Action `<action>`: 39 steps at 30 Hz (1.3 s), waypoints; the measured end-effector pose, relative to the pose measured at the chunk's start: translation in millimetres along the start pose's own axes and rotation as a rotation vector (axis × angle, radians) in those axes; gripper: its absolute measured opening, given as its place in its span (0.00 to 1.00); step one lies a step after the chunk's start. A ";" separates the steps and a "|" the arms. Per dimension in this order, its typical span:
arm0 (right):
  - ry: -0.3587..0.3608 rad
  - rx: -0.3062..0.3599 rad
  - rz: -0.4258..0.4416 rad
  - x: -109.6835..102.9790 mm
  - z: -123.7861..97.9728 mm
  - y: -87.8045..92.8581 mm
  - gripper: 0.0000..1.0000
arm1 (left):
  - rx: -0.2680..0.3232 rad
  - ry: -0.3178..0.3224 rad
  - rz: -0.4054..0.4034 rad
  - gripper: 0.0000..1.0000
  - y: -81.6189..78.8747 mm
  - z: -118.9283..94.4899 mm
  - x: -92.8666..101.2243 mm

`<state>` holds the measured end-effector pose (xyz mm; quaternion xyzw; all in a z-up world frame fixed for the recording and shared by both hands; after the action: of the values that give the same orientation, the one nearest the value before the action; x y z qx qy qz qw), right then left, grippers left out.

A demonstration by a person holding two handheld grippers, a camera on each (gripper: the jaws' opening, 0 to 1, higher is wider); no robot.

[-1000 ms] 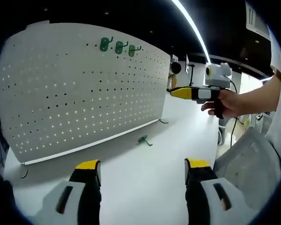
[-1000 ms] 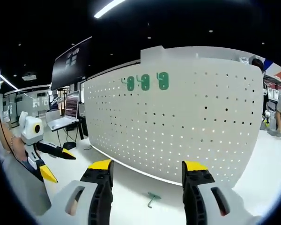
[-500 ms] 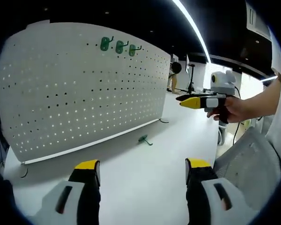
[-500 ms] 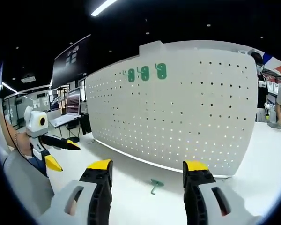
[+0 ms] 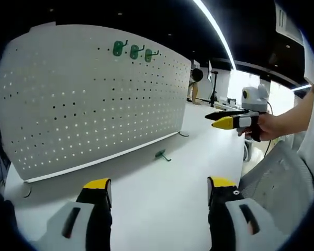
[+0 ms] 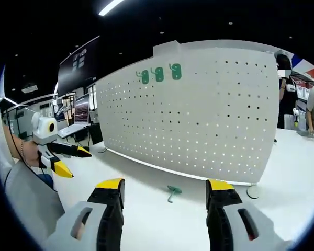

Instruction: Insert the hook assembly into the mounting plate slot until the hook locks in place.

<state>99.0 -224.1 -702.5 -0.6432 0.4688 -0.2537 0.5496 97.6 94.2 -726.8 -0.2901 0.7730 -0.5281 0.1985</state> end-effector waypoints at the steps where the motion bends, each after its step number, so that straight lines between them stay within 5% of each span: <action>1: 0.001 -0.004 0.004 0.2 -0.8 1.3 0.61 | -0.001 0.001 -0.001 0.77 0.1 0.0 0.0; 39: -0.021 -0.118 0.050 2.9 -18.6 30.9 0.62 | -0.029 -0.006 -0.029 0.77 12.4 -4.3 -3.6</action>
<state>74.5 -234.0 -727.2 -0.6654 0.4930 -0.2049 0.5218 94.7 103.0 -736.7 -0.3058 0.7758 -0.5187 0.1885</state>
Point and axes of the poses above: the point that each gripper's makers call its tool centre point, and the gripper's own axes: z roughly forward along the fingers, x roughly to its right, y roughly out of its underside, the point moved 9 cm from there along -z, roughly backward along the fingers, and after that the axes turned 8 degrees about z, right-handed, at the moved point
